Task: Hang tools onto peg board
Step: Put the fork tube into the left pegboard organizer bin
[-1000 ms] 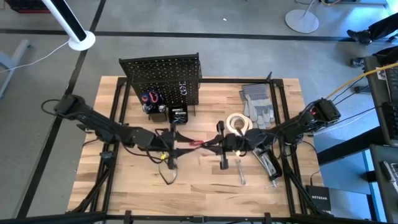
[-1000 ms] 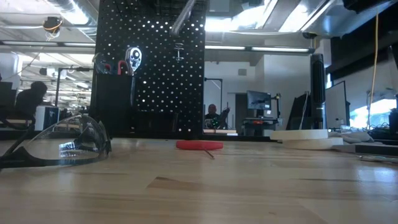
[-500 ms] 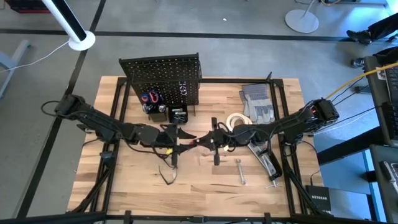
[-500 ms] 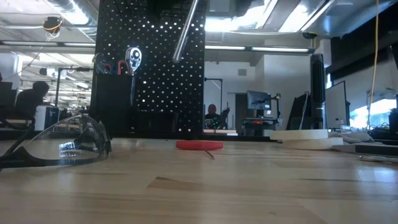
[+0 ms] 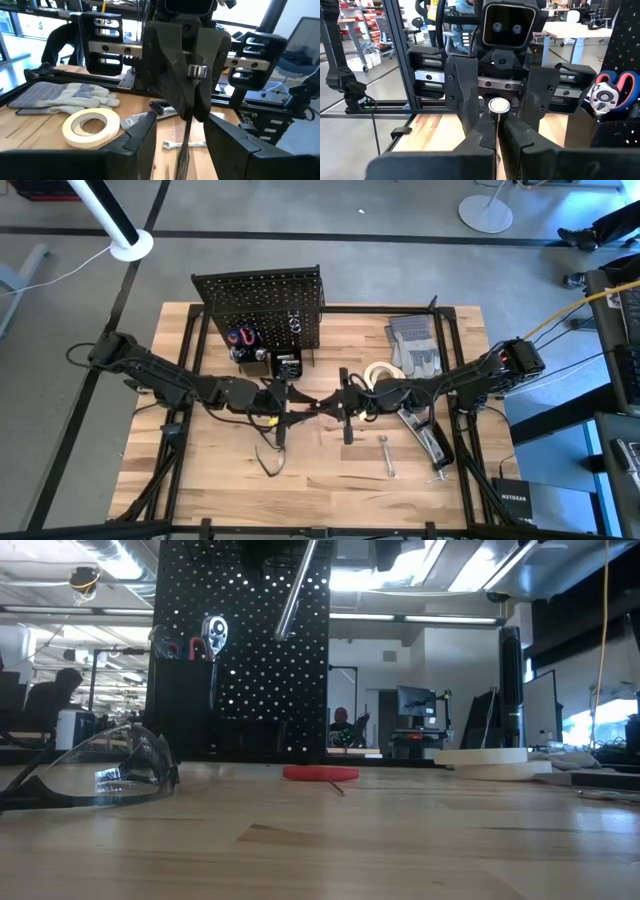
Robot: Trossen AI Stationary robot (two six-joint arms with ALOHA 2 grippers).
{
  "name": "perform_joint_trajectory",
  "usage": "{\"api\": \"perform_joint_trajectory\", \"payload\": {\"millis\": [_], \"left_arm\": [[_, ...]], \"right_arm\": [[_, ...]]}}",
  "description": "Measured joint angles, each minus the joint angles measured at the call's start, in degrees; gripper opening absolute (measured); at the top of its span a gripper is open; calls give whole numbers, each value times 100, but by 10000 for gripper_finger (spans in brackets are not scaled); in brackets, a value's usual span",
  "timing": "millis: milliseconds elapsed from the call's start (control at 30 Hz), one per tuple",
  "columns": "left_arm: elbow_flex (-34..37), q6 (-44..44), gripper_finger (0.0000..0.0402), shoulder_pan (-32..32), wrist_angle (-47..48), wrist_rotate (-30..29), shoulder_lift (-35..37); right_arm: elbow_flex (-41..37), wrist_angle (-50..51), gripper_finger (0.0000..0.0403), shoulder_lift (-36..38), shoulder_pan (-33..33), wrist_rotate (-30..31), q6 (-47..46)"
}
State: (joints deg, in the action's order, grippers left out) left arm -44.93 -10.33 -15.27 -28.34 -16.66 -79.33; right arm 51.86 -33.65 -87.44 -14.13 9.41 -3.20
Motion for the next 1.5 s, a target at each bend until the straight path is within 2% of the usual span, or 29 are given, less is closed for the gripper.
{"api": "perform_joint_trajectory", "payload": {"millis": [300,400,667,967,1100,1200,1367,1500], "left_arm": [[0,-24,144,48,78,-1,-2],[0,-22,117,46,55,-1,-58],[0,176,11,44,-129,52,-196],[4,211,5,3,-255,-85,-176],[4,382,3,-171,-71,-540,41],[2,437,3,-350,473,-1075,350],[2,476,2,-750,1355,-2261,1091],[252,787,1,-1207,1423,-3371,1697]], "right_arm": [[0,-22,5,0,0,0,4],[0,-20,5,0,0,0,4],[-4,-8,9,0,2,4,39],[-4,-33,21,24,-7,68,-58],[-7,260,54,352,-9,31,-85],[-7,615,81,790,-15,26,-92],[-6,1584,109,1465,-70,55,-201],[-27,2394,115,1698,-247,249,-301]]}}
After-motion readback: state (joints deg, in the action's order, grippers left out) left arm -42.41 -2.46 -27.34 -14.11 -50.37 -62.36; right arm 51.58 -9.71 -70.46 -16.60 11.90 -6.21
